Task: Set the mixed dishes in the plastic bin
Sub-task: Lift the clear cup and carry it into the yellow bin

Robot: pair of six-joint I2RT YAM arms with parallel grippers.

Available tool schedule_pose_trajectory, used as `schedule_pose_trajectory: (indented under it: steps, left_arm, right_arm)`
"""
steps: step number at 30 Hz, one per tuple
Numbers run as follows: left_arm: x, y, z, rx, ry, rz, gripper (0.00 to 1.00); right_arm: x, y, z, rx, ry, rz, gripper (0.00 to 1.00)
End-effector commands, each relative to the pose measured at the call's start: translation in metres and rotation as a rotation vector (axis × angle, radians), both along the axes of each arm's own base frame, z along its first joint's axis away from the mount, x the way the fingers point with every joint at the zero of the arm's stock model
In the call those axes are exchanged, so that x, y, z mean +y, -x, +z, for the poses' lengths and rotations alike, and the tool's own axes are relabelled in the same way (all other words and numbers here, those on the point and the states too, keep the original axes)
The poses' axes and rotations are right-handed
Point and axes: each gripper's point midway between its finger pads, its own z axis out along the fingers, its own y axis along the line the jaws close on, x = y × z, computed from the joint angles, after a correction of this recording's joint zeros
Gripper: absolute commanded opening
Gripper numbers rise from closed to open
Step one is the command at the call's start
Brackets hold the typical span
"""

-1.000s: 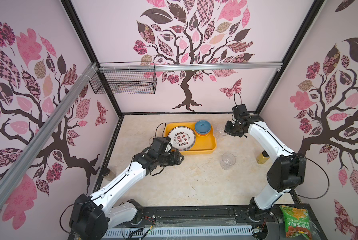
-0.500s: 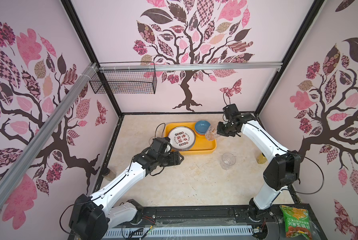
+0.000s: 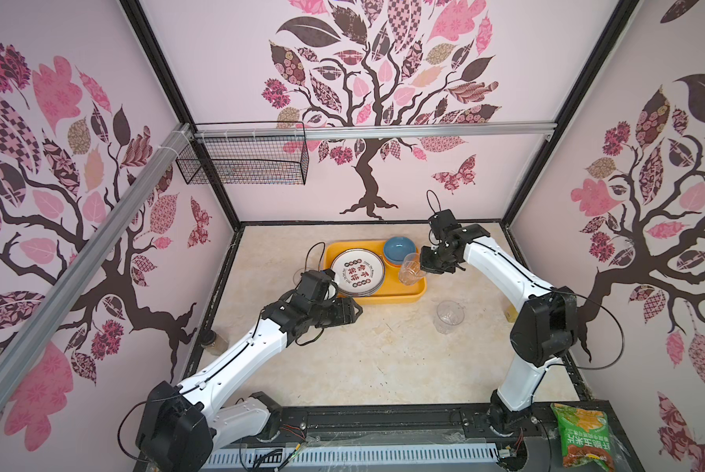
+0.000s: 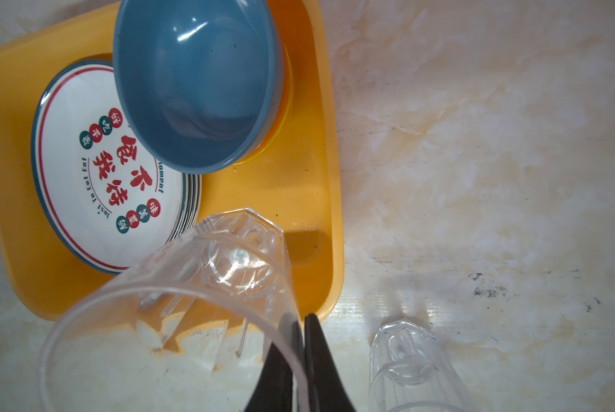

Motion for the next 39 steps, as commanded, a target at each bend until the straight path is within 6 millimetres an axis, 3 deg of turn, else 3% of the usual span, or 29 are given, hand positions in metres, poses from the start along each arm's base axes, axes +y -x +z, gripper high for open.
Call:
schedule_pose_trajectory:
  steps: [1,39]
  left_arm:
    - [0.002,0.002,-0.012,0.02,-0.01,-0.002,0.71]
    - [0.01,0.002,-0.018,0.025,-0.024,0.013,0.7]
  right_arm:
    - [0.009,-0.004,-0.002,0.009,-0.006,0.027,0.06]
    - [0.026,-0.024,-0.058,0.104,0.076,0.047,0.06]
